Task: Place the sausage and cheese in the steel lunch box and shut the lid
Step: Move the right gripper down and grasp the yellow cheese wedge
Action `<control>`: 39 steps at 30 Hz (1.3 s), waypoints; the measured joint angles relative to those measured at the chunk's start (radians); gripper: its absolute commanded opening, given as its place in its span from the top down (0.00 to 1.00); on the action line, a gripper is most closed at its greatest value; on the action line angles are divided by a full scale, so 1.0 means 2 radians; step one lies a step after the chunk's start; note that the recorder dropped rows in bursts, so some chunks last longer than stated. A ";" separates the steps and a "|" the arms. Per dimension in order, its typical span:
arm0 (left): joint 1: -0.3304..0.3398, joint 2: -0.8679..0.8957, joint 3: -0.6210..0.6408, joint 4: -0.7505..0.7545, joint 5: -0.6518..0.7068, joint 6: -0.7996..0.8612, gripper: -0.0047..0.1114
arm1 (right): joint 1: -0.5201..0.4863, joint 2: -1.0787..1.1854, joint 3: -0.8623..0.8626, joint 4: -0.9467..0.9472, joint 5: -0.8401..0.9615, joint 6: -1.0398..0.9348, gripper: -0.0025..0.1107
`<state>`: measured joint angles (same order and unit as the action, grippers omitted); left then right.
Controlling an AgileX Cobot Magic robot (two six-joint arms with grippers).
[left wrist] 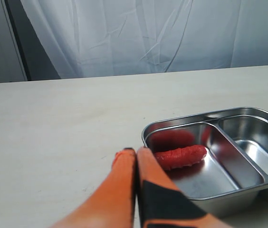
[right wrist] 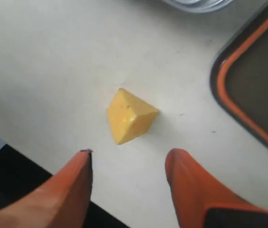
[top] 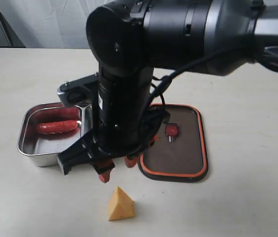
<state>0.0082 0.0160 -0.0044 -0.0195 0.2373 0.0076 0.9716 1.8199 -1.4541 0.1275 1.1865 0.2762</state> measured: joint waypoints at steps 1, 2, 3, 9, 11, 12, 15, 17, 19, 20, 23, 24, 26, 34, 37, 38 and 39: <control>0.000 0.000 0.000 0.000 0.000 0.000 0.96 | 0.000 0.000 0.010 0.011 -0.006 0.004 0.54; 0.000 0.000 0.000 0.000 0.000 0.000 0.96 | 0.000 0.000 0.019 0.019 -0.013 0.010 0.54; 0.000 0.000 0.000 0.000 0.000 0.000 0.96 | 0.000 0.000 0.025 0.023 -0.018 0.014 0.54; 0.000 0.000 0.000 0.000 0.000 0.000 0.96 | 0.000 0.000 0.046 0.028 -0.051 0.061 0.54; 0.000 0.000 0.000 0.000 0.000 0.000 0.96 | 0.000 0.003 0.046 0.026 -0.059 0.086 0.54; 0.000 0.000 0.000 0.000 0.000 0.000 0.96 | 0.000 0.006 0.046 0.025 -0.062 0.095 0.54; 0.000 0.000 0.000 0.000 0.000 0.000 0.96 | 0.001 0.019 0.046 0.021 -0.067 0.116 0.54; 0.000 0.000 0.000 0.000 0.000 0.000 0.96 | 0.002 0.029 0.046 0.020 -0.070 0.123 0.54; 0.000 0.000 0.000 0.000 0.000 0.000 0.96 | 0.004 0.036 0.047 0.020 -0.071 0.131 0.54; 0.000 0.000 0.000 0.000 0.000 0.000 0.96 | 0.004 0.040 0.047 0.020 -0.071 0.133 0.54; 0.000 0.000 0.000 0.000 0.000 0.000 0.96 | 0.005 0.047 0.047 0.020 -0.071 0.137 0.54; 0.000 0.000 0.000 0.000 0.000 0.000 0.96 | 0.005 0.049 0.047 0.020 -0.071 0.137 0.54; 0.000 0.000 0.000 0.000 0.000 0.000 0.96 | 0.005 0.054 0.047 0.020 -0.071 0.138 0.54; 0.000 0.000 0.000 0.000 0.000 0.000 0.96 | 0.005 0.082 0.047 0.020 -0.071 0.140 0.54; 0.000 0.000 0.000 0.000 0.000 0.000 0.96 | 0.005 0.090 0.049 0.021 -0.072 0.141 0.54; 0.000 0.000 0.000 0.000 0.000 0.000 0.96 | 0.005 0.092 0.051 0.021 -0.075 0.141 0.54; 0.000 0.000 0.000 0.000 0.000 0.000 0.96 | 0.005 0.093 0.054 0.022 -0.079 0.141 0.54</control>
<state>0.0082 0.0160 -0.0044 -0.0195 0.2373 0.0076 0.9814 2.0060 -1.3470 0.1718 1.0278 0.5581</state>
